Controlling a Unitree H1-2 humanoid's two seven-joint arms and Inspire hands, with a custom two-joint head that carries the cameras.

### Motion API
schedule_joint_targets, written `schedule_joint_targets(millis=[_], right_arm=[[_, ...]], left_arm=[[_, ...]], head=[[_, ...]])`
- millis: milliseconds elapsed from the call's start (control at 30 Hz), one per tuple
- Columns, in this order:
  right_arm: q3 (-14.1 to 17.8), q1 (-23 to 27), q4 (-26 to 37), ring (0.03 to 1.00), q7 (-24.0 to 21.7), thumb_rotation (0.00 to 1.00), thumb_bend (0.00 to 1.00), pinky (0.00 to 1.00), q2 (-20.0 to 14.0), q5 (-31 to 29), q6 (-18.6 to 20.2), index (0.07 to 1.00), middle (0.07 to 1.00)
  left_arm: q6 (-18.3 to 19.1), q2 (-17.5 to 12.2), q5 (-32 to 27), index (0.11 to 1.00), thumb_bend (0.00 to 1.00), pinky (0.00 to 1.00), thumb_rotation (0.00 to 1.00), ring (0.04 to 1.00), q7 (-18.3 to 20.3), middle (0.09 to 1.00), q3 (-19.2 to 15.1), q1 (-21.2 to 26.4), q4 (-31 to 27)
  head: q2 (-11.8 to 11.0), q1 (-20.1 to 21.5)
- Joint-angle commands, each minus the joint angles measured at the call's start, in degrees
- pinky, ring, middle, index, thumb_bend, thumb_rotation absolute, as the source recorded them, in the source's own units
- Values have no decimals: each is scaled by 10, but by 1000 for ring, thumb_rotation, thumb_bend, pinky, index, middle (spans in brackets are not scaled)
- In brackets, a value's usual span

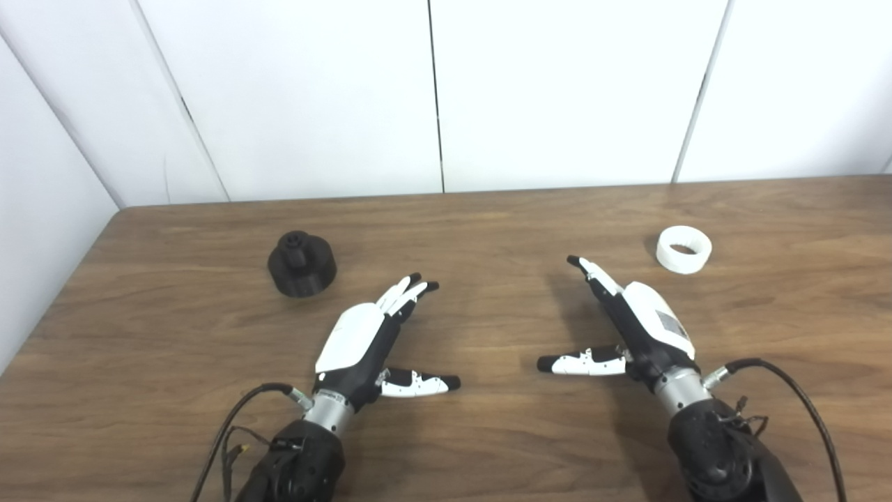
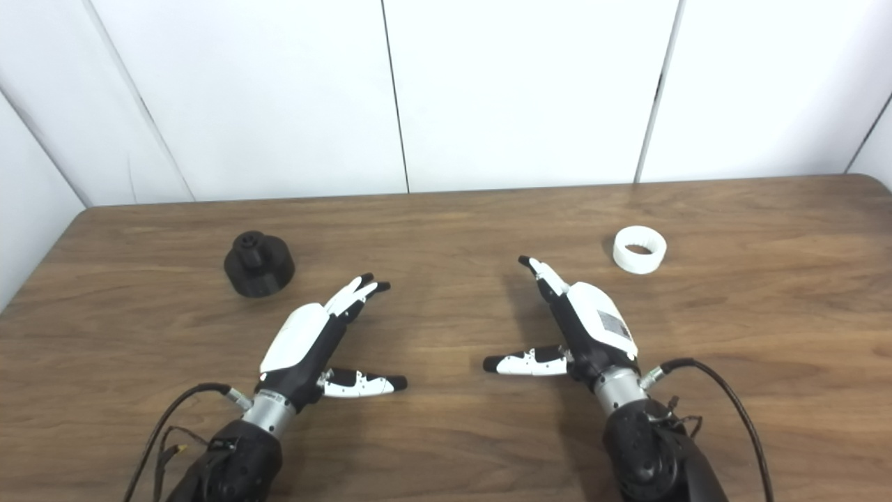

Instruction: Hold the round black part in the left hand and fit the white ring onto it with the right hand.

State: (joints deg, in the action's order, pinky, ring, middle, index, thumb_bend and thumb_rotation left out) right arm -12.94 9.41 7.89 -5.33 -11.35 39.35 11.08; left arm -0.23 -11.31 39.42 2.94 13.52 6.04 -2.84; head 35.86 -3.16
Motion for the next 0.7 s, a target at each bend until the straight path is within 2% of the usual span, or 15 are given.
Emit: schedule_joint_targets(millis=[0, 667], right_arm=[[3, 25, 26, 911, 4, 388, 910, 909, 1, -1, -6, 951, 955], [2, 22, 28, 907, 4, 398, 914, 899, 0, 1, -6, 949, 953]], left_arm=[[-6, -5, -1, 901, 892, 838, 327, 970, -8, 996, -4, 22, -20], [-4, -5, -3, 902, 895, 835, 330, 964, -6, 995, -4, 18, -22]], head=[[0, 0], [5, -3]])
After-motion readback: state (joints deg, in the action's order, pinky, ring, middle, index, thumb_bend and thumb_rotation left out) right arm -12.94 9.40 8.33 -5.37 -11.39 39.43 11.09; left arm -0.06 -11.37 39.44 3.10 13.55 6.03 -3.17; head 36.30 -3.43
